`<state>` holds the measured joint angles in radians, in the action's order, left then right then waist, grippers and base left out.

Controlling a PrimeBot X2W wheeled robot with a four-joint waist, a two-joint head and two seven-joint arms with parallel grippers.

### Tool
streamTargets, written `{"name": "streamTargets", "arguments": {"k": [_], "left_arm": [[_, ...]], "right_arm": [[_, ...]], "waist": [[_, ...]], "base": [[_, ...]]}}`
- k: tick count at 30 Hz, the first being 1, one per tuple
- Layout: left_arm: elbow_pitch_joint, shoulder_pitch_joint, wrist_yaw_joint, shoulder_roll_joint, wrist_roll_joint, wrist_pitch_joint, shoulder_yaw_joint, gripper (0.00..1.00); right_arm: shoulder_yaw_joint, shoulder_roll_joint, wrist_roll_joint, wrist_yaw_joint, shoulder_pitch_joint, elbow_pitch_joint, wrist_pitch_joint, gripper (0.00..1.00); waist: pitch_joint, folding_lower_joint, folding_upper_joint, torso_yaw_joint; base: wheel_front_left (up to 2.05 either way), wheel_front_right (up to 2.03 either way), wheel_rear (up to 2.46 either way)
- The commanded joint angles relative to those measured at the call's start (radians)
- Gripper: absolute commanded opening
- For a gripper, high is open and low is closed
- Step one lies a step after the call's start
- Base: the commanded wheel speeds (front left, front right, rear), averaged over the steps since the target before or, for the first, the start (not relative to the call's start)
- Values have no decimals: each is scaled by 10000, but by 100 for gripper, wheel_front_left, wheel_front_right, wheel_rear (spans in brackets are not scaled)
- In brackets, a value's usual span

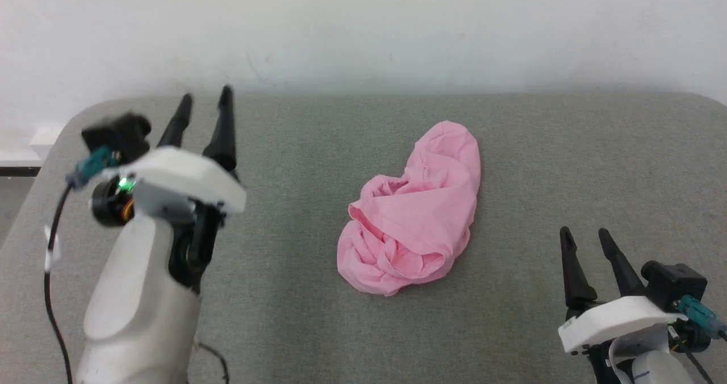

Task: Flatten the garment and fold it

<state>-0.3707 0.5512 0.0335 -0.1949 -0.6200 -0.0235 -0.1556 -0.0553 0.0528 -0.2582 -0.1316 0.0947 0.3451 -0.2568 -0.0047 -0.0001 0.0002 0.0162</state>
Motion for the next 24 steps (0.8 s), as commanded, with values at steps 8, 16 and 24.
{"name": "streamTargets", "arguments": {"k": [8,16,24], "left_arm": [[878,-2206,464,-261,1590,-2263,-183,100],[1754,-3758,327,420,1996,-2378,129,100],[1599,-4361,103,846,2384,-2381,304,100]], "right_arm": [[257,-26,-87,9,-67,-329,85,100],[717,-26,-213,9,-68,-795,730,100],[1772,-26,42,9,181,-1310,3039,100]], "waist": [[-171,1,-2,196],[-229,1,-2,183],[-272,1,-2,255]], "base": [[0,0,0],[0,0,0],[0,0,0]]}}
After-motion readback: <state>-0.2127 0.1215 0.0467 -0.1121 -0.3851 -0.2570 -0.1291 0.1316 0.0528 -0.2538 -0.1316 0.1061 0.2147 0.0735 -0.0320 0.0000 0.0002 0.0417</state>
